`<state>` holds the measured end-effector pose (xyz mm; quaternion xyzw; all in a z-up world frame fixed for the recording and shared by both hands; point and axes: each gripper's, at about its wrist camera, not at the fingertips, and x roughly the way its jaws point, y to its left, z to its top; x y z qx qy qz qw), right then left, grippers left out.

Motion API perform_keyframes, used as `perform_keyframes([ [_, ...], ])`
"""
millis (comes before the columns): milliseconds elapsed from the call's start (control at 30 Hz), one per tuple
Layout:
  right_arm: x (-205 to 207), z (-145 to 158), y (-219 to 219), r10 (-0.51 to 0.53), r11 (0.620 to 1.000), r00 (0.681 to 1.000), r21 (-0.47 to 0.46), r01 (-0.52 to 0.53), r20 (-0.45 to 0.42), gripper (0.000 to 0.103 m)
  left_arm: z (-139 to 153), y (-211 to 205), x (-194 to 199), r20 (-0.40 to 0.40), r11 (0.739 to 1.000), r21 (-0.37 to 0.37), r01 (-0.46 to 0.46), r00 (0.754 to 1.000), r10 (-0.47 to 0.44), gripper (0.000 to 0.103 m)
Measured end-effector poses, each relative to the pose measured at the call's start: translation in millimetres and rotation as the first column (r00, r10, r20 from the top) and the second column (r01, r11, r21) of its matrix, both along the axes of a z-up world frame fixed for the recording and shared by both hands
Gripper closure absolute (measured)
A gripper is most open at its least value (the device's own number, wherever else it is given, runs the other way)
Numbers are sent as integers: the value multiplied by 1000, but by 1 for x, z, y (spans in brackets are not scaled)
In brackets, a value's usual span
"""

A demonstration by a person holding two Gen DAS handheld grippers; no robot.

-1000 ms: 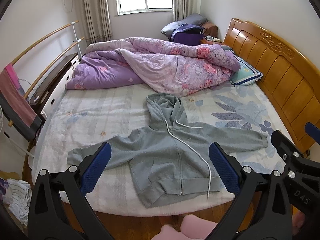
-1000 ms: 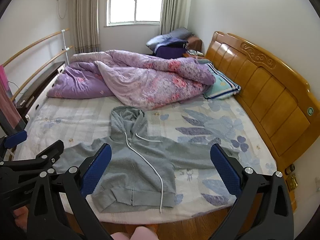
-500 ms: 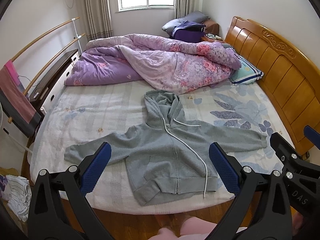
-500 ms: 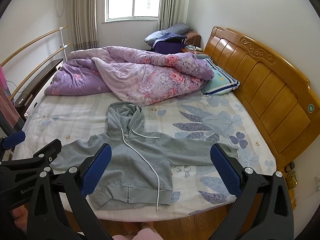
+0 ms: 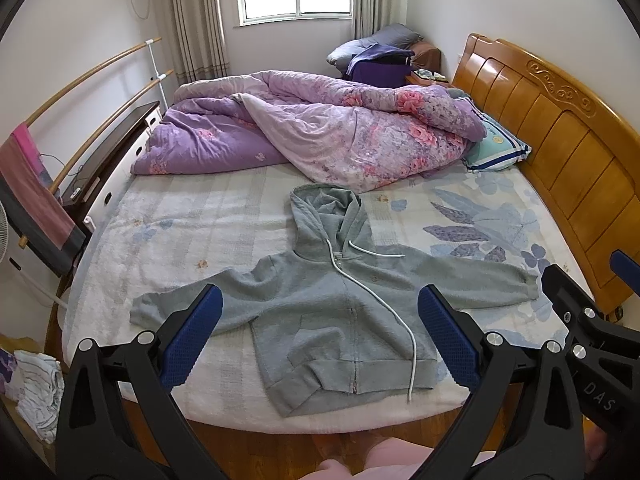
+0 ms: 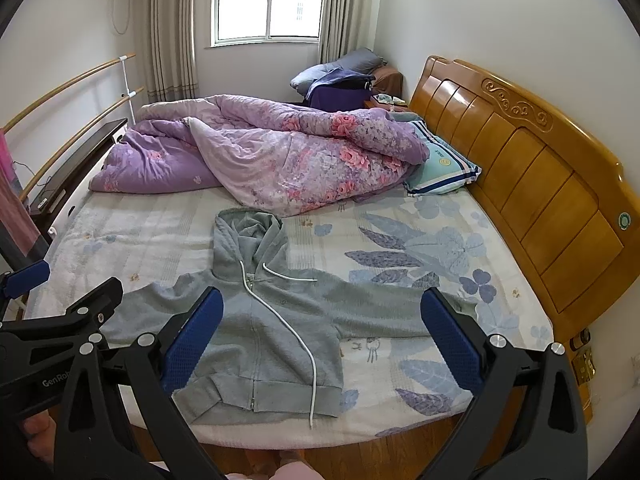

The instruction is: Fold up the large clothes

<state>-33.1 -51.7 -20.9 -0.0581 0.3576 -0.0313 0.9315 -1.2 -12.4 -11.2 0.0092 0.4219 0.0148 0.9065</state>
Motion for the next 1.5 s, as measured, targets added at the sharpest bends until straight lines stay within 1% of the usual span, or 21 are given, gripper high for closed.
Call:
perform_keyframes([
  [800, 10, -2, -12, 20, 999, 999, 33, -19, -39, 7, -13, -3, -2, -19, 1000, 2, -16, 1000, 16, 5],
  [933, 21, -5, -14, 50, 998, 997, 49, -47, -57, 7, -16, -2, 3, -41, 999, -3, -34, 999, 34, 5],
  [1000, 26, -7, -14, 76, 996, 995, 59, -72, -69, 7, -18, -1, 7, -55, 999, -7, -53, 997, 53, 5],
  [1067, 34, -9, -10, 104, 994, 991, 49, -100, -80, 7, -20, 1, 12, -72, 997, -9, -82, 994, 81, 5],
  [1200, 51, -12, -2, 175, 984, 979, 39, -172, -106, 7, -23, 10, 24, -110, 990, -29, -137, 985, 133, 5],
  [1333, 72, -19, 6, 274, 960, 949, 104, -260, -155, 7, -27, 27, 32, -163, 977, -60, -204, 968, 192, 5],
  [1467, 90, -31, 24, 365, 927, 914, 165, -337, -180, 7, -34, 44, 32, -190, 965, -37, -261, 950, 249, 5],
  [1500, 95, -35, 30, 383, 919, 904, 183, -350, -192, 7, -36, 49, 32, -201, 960, -42, -276, 944, 263, 5],
])
